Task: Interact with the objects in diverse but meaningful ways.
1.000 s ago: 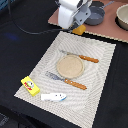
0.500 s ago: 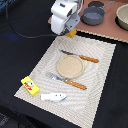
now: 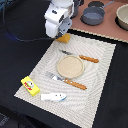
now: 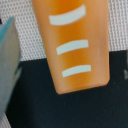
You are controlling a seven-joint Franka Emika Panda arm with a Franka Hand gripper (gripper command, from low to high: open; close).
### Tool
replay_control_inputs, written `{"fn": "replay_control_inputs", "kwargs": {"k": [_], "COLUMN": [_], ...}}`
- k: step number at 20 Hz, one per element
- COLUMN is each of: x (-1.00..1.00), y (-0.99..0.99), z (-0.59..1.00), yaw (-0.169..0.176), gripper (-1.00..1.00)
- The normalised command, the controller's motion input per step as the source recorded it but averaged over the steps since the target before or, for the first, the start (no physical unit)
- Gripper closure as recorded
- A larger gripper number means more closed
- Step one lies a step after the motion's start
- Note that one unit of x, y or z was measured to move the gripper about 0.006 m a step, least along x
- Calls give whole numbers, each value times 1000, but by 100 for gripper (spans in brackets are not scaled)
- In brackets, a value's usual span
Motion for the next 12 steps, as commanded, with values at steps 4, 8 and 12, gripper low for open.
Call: {"fn": "replay_control_inputs", "kwargs": {"k": [4, 8, 12], "x": [206, 389, 621], "y": [134, -84, -567], "z": [928, 871, 609], "yaw": [-24, -46, -16], "gripper": [-100, -100, -100]}}
